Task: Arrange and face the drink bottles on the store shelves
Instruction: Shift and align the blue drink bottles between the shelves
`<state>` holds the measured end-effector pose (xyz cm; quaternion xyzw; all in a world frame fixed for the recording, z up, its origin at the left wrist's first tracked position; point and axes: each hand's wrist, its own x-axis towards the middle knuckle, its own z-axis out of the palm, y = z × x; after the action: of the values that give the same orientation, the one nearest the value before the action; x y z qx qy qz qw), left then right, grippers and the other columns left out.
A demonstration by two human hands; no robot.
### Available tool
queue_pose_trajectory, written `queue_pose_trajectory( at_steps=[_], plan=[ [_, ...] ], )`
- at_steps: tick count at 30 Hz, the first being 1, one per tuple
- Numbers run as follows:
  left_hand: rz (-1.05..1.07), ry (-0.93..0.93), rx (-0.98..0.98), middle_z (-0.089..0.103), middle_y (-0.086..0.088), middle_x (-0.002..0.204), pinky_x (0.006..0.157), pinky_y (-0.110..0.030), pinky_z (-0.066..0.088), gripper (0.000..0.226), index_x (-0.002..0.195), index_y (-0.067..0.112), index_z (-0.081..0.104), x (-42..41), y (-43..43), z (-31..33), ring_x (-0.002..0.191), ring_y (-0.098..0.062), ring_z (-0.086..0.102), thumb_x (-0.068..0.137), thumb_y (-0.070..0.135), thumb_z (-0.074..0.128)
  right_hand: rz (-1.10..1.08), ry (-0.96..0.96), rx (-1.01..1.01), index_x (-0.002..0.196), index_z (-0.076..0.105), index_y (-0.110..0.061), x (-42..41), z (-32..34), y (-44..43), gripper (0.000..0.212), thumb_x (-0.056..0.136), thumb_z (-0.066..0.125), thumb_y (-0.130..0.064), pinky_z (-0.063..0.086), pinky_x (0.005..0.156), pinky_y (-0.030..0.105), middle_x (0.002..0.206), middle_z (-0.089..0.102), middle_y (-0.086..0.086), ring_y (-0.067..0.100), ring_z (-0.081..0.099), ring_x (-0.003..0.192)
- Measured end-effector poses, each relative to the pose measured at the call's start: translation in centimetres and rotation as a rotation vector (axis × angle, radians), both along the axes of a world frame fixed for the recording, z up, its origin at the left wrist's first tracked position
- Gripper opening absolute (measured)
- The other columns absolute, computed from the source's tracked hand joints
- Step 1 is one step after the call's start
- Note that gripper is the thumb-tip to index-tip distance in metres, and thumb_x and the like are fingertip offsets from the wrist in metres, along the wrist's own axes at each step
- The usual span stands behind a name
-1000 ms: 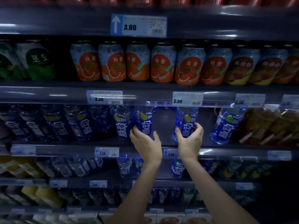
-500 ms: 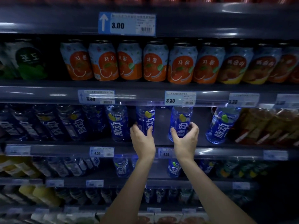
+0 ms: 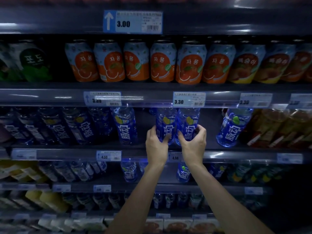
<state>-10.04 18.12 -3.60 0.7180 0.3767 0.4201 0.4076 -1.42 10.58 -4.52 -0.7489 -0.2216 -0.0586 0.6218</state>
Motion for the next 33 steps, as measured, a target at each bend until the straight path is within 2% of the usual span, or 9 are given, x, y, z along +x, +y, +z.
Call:
queue_pose_trajectory(
  at_steps=[7, 11, 14, 17, 20, 22, 25, 29, 33],
  plan=[
    [-0.040, 0.027, -0.002, 0.057, 0.003, 0.120, 0.089, -0.021, 0.043, 0.058, 0.131, 0.013, 0.051, -0.5, 0.6, 0.2, 0.105, -0.009, 0.054, 0.082, 0.035, 0.072, -0.011, -0.015, -0.012, 0.124, 0.044, -0.014, 0.1, 0.0, 0.1, 0.060, 0.079, 0.079, -0.031, 0.035, 0.073, -0.002, 0.116, 0.050, 0.000, -0.022, 0.044, 0.096],
    [-0.032, -0.001, 0.023, 0.052, 0.009, 0.123, 0.089, -0.007, 0.035, 0.058, 0.131, 0.016, 0.049, -1.5, 0.3, 0.3, 0.105, 0.003, 0.046, 0.081, 0.032, 0.074, -0.011, -0.026, -0.026, 0.129, 0.041, -0.016, -0.1, -0.3, 0.0, 0.064, 0.080, 0.077, -0.035, 0.033, 0.077, -0.004, 0.118, 0.045, -0.004, -0.025, 0.039, 0.100],
    [0.090, -0.034, 0.105, 0.048, 0.005, 0.125, 0.094, -0.019, 0.039, 0.050, 0.128, 0.016, 0.049, -3.5, 0.9, 0.1, 0.114, -0.005, 0.046, 0.086, 0.034, 0.068, -0.002, -0.019, -0.032, 0.131, 0.041, -0.016, -0.2, -0.4, -0.2, 0.067, 0.079, 0.077, -0.038, 0.032, 0.078, -0.006, 0.119, 0.043, -0.006, -0.016, 0.043, 0.099],
    [0.268, -0.047, 0.169, 0.047, -0.005, 0.120, 0.090, -0.033, 0.047, 0.045, 0.120, 0.012, 0.049, -5.8, 2.5, 0.0, 0.108, -0.017, 0.048, 0.085, 0.032, 0.069, 0.007, -0.010, -0.060, 0.134, 0.039, -0.016, -0.1, -0.8, -0.9, 0.071, 0.080, 0.076, -0.041, 0.033, 0.080, -0.004, 0.123, 0.042, -0.008, -0.002, 0.042, 0.106],
    [0.400, -0.013, 0.123, 0.038, -0.018, 0.135, 0.098, -0.042, 0.044, 0.067, 0.132, 0.005, 0.039, -7.0, 4.2, 0.0, 0.121, -0.029, 0.040, 0.081, 0.031, 0.074, 0.028, -0.049, -0.141, 0.137, 0.038, -0.015, 0.1, -1.6, -2.2, 0.070, 0.082, 0.074, -0.041, 0.037, 0.094, 0.014, 0.128, 0.042, -0.005, 0.007, 0.043, 0.114],
    [0.351, -0.012, 0.029, 0.027, -0.019, 0.145, 0.106, -0.042, 0.037, 0.083, 0.142, 0.003, 0.026, -7.4, 5.3, 0.2, 0.130, -0.031, 0.033, 0.080, 0.033, 0.074, 0.015, -0.132, -0.225, 0.137, 0.040, -0.011, 0.4, -2.1, -3.5, 0.066, 0.085, 0.070, -0.040, 0.041, 0.100, 0.031, 0.131, 0.045, 0.002, 0.015, 0.045, 0.119],
    [0.254, 0.018, -0.025, 0.032, -0.016, 0.143, 0.106, -0.040, 0.036, 0.084, 0.144, 0.004, 0.026, -7.5, 6.7, 0.1, 0.129, -0.030, 0.039, 0.082, 0.038, 0.071, -0.056, -0.324, -0.391, 0.129, 0.050, -0.003, 1.3, -3.1, -5.9, 0.053, 0.089, 0.066, -0.035, 0.041, 0.102, 0.045, 0.126, 0.053, 0.013, 0.028, 0.049, 0.119],
    [0.242, 0.055, 0.015, 0.044, -0.014, 0.135, 0.103, -0.040, 0.040, 0.075, 0.140, 0.004, 0.038, -7.7, 7.5, -0.2, 0.121, -0.029, 0.047, 0.083, 0.040, 0.070, -0.072, -0.532, -0.550, 0.115, 0.062, 0.001, 2.9, -4.6, -9.2, 0.043, 0.091, 0.057, -0.034, 0.041, 0.100, 0.054, 0.116, 0.058, 0.016, 0.034, 0.054, 0.111],
    [0.234, 0.040, 0.007, 0.051, -0.009, 0.127, 0.097, -0.047, 0.046, 0.070, 0.134, 0.009, 0.046, -8.0, 7.9, -0.4, 0.114, -0.026, 0.053, 0.079, 0.042, 0.073, -0.013, -0.623, -0.617, 0.119, 0.060, 0.000, 3.6, -5.5, -10.3, 0.045, 0.090, 0.054, -0.033, 0.040, 0.102, 0.054, 0.121, 0.056, 0.016, 0.034, 0.051, 0.116]
  ],
)
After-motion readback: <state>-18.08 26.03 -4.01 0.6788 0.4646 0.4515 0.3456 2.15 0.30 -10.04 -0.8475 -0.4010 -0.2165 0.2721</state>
